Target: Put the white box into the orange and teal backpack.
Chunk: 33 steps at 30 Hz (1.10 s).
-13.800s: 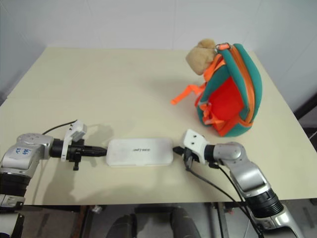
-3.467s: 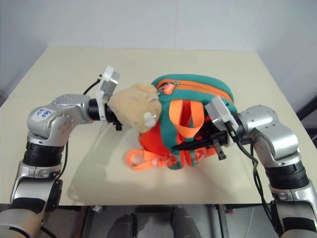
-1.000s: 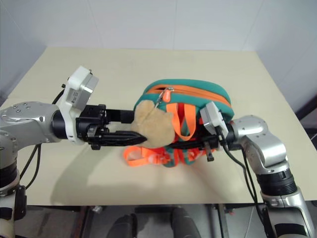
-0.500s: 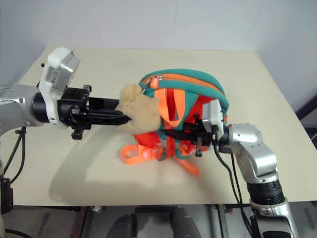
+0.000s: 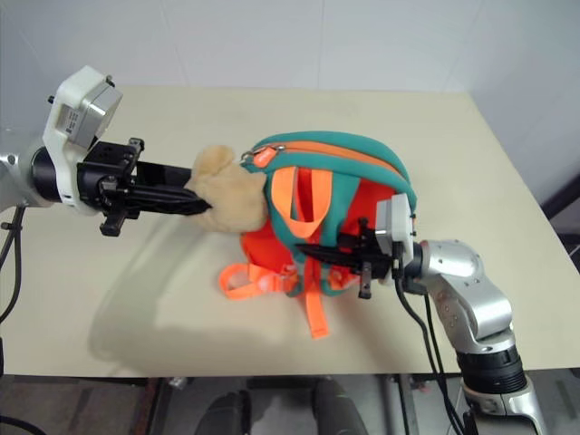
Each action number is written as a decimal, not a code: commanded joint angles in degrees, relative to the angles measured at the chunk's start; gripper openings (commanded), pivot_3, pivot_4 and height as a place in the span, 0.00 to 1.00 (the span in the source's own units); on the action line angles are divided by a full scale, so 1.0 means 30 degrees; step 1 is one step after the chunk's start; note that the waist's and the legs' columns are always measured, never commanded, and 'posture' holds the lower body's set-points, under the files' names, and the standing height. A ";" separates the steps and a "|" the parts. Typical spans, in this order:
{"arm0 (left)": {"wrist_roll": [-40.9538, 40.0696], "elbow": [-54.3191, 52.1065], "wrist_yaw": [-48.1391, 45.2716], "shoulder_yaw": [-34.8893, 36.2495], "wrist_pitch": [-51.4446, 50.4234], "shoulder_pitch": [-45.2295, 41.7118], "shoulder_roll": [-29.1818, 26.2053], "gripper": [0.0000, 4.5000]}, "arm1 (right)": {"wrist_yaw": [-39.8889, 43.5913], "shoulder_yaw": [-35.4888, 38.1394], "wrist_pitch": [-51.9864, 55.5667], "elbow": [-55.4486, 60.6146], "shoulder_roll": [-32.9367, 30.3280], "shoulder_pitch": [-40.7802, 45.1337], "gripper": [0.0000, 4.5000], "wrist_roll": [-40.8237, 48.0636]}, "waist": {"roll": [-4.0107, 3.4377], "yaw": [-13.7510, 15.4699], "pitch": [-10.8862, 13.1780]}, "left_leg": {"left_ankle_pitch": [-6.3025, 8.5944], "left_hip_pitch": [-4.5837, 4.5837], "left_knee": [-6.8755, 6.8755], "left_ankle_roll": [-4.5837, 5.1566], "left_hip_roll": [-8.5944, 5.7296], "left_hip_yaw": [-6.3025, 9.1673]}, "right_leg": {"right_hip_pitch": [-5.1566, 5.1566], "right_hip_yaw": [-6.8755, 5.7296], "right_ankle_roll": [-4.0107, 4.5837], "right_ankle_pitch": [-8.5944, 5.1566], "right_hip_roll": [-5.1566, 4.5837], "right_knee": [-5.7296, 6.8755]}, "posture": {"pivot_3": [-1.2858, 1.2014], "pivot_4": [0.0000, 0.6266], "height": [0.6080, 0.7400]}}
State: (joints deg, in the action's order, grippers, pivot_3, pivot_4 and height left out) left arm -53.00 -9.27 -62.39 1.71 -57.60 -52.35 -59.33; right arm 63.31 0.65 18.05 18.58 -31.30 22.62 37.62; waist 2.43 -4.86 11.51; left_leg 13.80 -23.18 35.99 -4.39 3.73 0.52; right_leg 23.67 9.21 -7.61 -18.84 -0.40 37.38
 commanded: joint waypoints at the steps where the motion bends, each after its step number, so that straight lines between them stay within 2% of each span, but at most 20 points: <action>1: 0.1503 0.1578 -0.0915 0.0259 0.1056 -0.0209 -0.0536 0.24 | -0.0115 0.1041 -0.0252 0.0543 -0.0208 -0.0080 0.01 0.0645 | 0.0000 -0.0004 0.0000 | 0.0000 0.0000 0.0002 0.0000 0.0000 0.0001 | -0.0001 0.0001 0.0000 0.0000 0.0000 0.0001 | 0.52 0.24 1.00; 12: 0.3260 0.3753 -0.2623 0.0139 0.1852 -0.0107 -0.0441 0.24 | 0.0020 0.1289 -0.0312 0.0491 -0.0197 -0.0547 0.01 0.0609 | 0.0000 0.0019 0.0000 | 0.0001 -0.0005 0.0000 0.0002 0.0001 0.0003 | 0.0002 -0.0003 -0.0004 -0.0003 0.0001 0.0006 | 0.52 0.24 1.00; 23: 0.5967 0.4780 -0.3881 -0.1297 0.2774 0.1894 -0.0451 0.24 | 0.0002 0.1324 -0.0272 0.0632 -0.0272 -0.0836 0.01 0.0645 | -0.0001 0.0015 0.0000 | 0.0000 -0.0003 0.0004 0.0002 0.0003 0.0003 | 0.0002 -0.0003 -0.0003 -0.0003 0.0001 0.0017 | 0.52 0.24 1.00; 30: 0.7210 0.5331 -0.4154 -0.2423 0.3122 0.2556 0.0222 0.24 | 0.0005 0.1249 -0.0238 0.0551 -0.0264 -0.0753 0.01 0.0629 | -0.0001 0.0029 0.0000 | 0.0001 -0.0002 0.0011 0.0003 0.0002 0.0003 | -0.0001 -0.0002 -0.0003 -0.0004 0.0000 0.0019 | 0.52 0.24 1.00; 33: 0.7981 0.6077 -0.4326 -0.2971 0.4256 0.2740 0.1021 0.24 | 0.0025 0.1229 -0.0191 0.0516 -0.0301 -0.0716 0.01 0.0622 | -0.0001 0.0038 -0.0001 | 0.0001 0.0002 0.0012 0.0003 0.0002 0.0003 | -0.0003 -0.0001 -0.0003 -0.0004 0.0000 0.0023 | 0.52 0.24 1.00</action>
State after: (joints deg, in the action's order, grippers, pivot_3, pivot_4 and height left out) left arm -31.21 7.73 -74.92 -6.36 -46.71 -44.61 -56.52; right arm 63.32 2.67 17.98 18.56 -31.37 20.00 38.22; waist 2.42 -4.75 11.51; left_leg 13.80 -23.18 36.04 -4.37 3.74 0.53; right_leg 23.67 9.20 -7.62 -18.85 -0.39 37.46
